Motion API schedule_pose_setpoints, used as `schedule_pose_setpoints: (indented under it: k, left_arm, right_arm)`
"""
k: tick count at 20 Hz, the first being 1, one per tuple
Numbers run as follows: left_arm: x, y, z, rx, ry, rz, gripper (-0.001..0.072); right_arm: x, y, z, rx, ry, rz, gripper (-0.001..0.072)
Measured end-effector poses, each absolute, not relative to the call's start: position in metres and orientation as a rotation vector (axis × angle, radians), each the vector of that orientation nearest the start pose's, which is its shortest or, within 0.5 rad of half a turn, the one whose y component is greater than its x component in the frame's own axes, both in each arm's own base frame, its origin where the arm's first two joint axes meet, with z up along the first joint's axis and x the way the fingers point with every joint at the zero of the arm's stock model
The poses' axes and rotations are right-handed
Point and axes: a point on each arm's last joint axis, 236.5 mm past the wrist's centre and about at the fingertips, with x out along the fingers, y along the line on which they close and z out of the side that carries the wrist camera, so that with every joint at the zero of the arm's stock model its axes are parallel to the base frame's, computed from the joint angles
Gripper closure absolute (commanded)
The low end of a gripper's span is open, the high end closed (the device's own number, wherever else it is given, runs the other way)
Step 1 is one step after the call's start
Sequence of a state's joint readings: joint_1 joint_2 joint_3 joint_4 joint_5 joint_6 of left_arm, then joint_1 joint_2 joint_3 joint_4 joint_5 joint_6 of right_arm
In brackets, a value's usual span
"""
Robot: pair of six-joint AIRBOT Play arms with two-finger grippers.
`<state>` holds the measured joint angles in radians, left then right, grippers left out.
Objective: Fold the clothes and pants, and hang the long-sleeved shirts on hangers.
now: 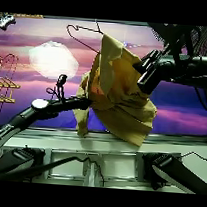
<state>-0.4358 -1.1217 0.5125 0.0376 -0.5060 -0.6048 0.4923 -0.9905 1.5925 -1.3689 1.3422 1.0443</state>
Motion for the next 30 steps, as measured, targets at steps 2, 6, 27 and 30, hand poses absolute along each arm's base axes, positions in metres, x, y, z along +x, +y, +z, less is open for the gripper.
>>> schedule_pose_setpoints:
  k: [2,6,27,30]
  left_arm:
    - [0.311,-0.265,-0.034,-0.539,0.91,-0.645,0.0632]
    - [0.336,-0.253,-0.046,-0.564,0.903,-0.549,0.0692]
    - [0.45,-0.102,0.176,-0.649,0.352,-0.552,0.0696]
    - [0.432,-0.094,0.219,-0.604,0.256,-0.571,0.0695]
  right_arm:
    - [0.291,0.213,0.272,-0.532,0.586,0.84,0.0677]
    - [0.283,0.217,0.269,-0.514,0.61,0.869,0.0677]
    - [0.266,0.171,0.22,-0.653,0.877,0.803,0.0678]
    - [0.273,0.161,0.207,-0.678,0.916,0.754,0.0678]
